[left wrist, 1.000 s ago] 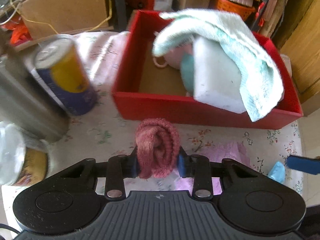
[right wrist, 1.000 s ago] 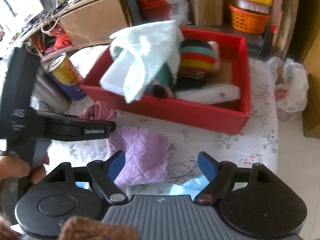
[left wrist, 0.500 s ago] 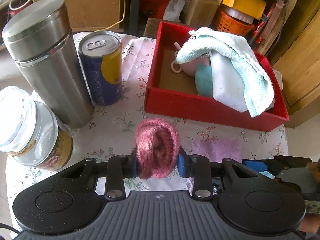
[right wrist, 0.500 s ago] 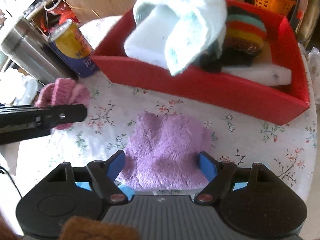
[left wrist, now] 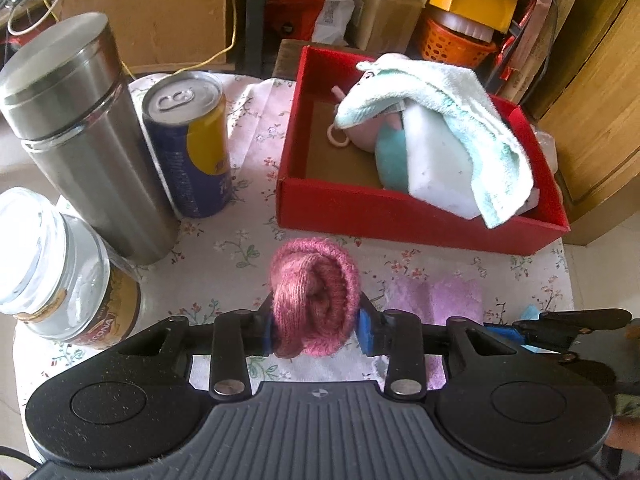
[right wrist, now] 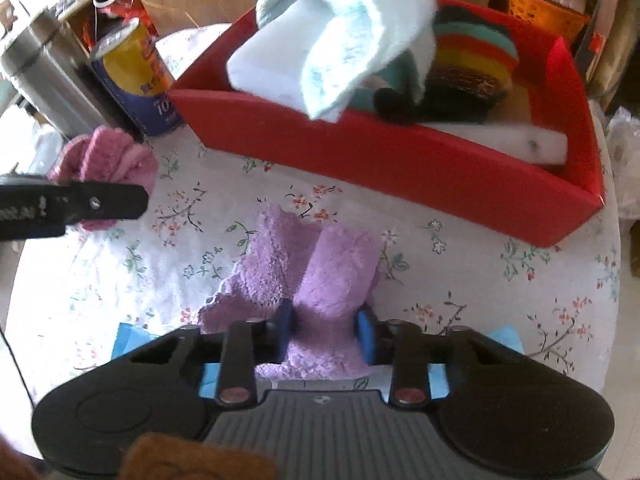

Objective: Organize soft objects
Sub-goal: 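Lift the pink sock with the left gripper while the right gripper lifts the purple cloth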

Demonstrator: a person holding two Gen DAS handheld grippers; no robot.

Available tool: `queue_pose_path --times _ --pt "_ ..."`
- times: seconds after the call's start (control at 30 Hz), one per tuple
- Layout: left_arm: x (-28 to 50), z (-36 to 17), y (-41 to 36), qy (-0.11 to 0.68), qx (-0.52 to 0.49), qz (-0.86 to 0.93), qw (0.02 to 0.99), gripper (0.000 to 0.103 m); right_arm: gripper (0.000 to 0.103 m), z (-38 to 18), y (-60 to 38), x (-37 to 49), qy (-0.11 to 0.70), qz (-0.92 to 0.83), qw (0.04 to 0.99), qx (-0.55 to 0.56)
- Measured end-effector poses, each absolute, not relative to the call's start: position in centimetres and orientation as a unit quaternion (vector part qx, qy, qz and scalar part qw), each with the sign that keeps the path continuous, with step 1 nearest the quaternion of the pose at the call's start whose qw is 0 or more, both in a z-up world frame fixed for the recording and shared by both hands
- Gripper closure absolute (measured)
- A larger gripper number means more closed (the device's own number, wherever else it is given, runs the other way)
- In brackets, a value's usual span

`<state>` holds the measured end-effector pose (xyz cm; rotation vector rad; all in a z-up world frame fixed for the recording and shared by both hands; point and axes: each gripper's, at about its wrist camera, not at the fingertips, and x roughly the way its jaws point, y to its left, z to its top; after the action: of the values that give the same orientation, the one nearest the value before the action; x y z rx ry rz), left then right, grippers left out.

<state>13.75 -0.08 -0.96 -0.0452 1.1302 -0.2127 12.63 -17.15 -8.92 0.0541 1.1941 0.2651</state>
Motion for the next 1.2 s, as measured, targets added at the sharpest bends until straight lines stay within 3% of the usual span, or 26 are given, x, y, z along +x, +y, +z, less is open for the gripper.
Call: queue_pose_path --times 0.37,0.7,1.2 --pt "13.8 -0.5 -1.0 0.53 -0.022 -0.11 0.841 0.065 0.103 -6.6 -18.8 11.9 0.536 0.142 0.829 0.077" --pt "14.0 0.9 -0.1 0.517 -0.056 -0.116 0.846 0.065 0.103 -1.0 -21.4 10.8 0.47 0.173 0.849 0.167" --pt "13.4 7.6 -0.4 0.436 -0.107 -0.152 0.88 0.065 0.103 7.7 -25.0 8.9 0.348 0.174 0.894 0.223"
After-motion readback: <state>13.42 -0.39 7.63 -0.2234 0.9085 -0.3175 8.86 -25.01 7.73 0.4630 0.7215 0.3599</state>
